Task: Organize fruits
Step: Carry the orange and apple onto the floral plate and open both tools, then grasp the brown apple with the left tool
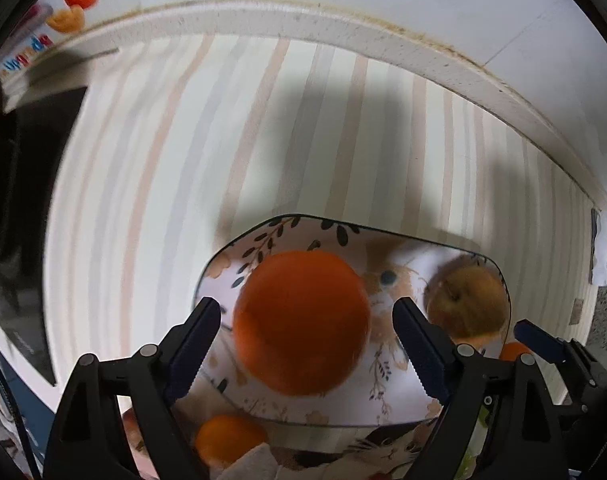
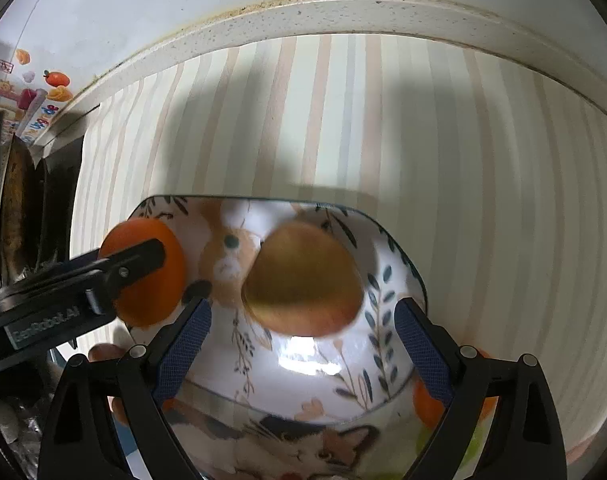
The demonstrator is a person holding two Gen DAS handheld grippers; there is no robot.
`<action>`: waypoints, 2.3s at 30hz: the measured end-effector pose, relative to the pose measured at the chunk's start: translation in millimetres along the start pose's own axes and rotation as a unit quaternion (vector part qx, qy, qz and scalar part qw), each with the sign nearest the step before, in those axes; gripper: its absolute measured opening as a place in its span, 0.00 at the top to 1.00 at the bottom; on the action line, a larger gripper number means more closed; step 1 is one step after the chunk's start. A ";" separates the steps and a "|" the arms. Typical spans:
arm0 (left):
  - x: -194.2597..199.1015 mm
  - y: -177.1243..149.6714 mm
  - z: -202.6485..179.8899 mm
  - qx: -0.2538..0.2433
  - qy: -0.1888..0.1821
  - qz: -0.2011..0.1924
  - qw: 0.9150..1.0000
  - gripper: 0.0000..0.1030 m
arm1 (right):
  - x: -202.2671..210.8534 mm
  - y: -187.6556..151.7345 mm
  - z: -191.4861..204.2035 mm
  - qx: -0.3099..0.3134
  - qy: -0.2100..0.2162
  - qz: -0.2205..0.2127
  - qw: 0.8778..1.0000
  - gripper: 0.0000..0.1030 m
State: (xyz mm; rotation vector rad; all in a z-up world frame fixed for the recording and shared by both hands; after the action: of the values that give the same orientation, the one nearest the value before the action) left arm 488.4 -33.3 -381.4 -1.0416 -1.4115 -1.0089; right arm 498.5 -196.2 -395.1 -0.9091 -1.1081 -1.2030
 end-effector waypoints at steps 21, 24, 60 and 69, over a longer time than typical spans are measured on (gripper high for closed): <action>131.8 -77.2 23.1 -0.059 0.005 -0.119 0.991 0.14 | 124.1 -76.8 36.8 -0.008 -0.056 -0.102 0.993 0.08; 144.9 -86.5 27.6 -0.067 -0.006 -0.125 0.990 0.14 | 135.5 -91.0 49.0 -0.014 -0.054 -0.111 0.992 0.08; -27.5 -107.3 138.4 -0.014 0.066 0.018 0.998 0.14 | 21.7 -196.9 -63.0 -0.261 -0.029 -0.024 0.965 0.08; -25.8 -98.7 130.6 -0.020 0.047 0.007 0.999 0.30 | -12.8 -227.2 -77.0 -0.272 -0.047 0.029 0.961 0.26</action>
State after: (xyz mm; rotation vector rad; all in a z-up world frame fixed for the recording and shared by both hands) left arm 360.9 64.9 -421.2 -1.0196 -1.3105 -1.0665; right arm 286.6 -302.9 -432.7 -1.4194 -0.8224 -1.4573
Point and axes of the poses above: each gripper's, at about its wrist camera, not at the fingertips, and x roughly against the way its jaws point, z to its left, y to its top, the point moved 9 cm from there along -x, roughly the way its jaws point, and after that the axes turned 7 degrees about x, right-handed, at the moved point
